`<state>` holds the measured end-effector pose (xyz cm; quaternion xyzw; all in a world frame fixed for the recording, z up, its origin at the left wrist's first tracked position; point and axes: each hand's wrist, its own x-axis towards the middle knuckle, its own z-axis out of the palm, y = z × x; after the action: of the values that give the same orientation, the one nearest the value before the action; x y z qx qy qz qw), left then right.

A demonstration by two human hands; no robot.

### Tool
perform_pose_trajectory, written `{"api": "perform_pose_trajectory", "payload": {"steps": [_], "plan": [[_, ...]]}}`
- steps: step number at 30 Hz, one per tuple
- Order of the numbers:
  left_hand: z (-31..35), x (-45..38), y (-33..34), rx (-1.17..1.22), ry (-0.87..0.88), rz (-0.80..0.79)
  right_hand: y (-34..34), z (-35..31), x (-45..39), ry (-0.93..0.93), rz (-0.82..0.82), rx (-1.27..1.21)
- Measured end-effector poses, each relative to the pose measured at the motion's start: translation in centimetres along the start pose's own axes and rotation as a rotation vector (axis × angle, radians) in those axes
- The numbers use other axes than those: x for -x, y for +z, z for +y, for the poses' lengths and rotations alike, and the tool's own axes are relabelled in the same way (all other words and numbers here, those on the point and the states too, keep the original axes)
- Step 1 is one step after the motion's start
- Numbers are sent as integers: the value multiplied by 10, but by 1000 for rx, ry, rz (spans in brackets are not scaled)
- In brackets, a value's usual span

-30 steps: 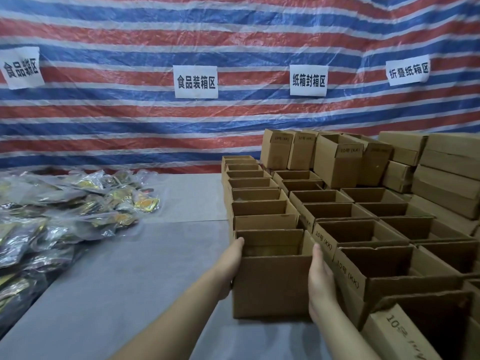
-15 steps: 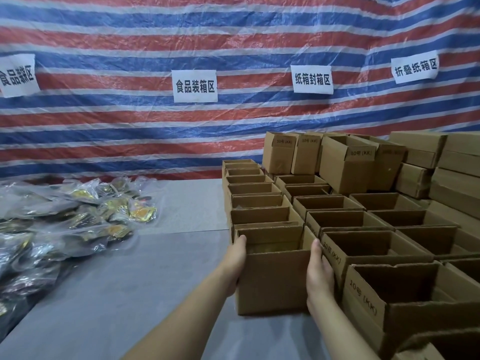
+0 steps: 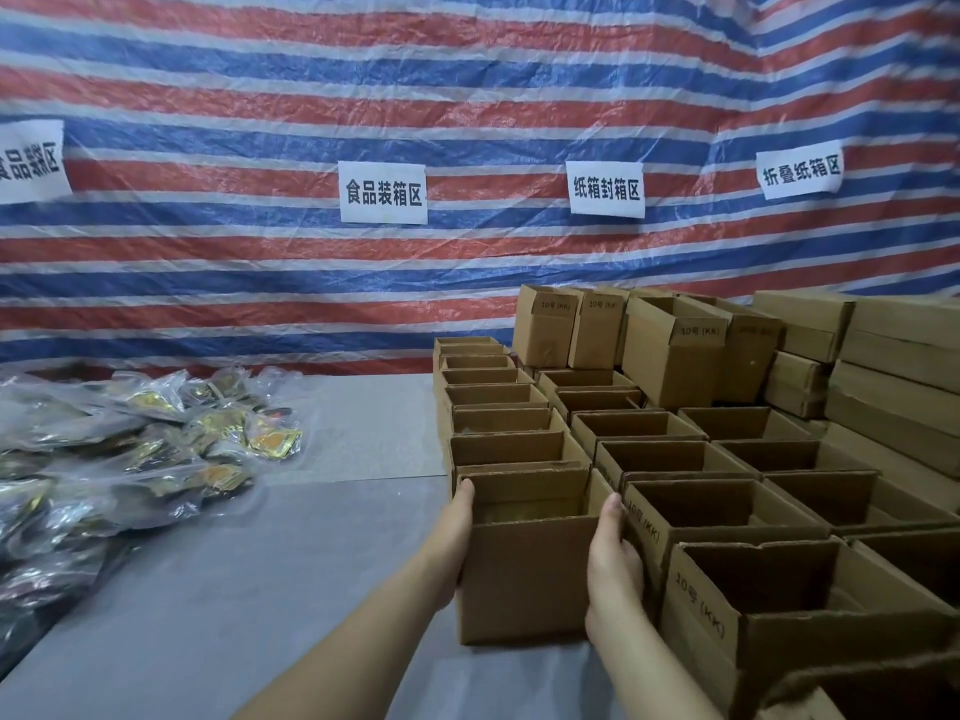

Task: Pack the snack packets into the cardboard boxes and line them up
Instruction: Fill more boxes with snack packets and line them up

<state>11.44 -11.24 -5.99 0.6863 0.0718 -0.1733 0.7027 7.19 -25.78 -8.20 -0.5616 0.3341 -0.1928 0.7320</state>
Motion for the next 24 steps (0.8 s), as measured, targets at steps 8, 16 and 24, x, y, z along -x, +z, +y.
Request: {"api": "perform_pose_trajectory", "payload": {"steps": [8,16,24], "plan": [[-3,22,-22,-121,138,128,-1,-7,24,6,50,86],[24,28,-11,-616,632,273,13,-62,50,-603,-14,478],[126,-31,68,-761,756,145,17,-192,-68,-780,-2,729]]}}
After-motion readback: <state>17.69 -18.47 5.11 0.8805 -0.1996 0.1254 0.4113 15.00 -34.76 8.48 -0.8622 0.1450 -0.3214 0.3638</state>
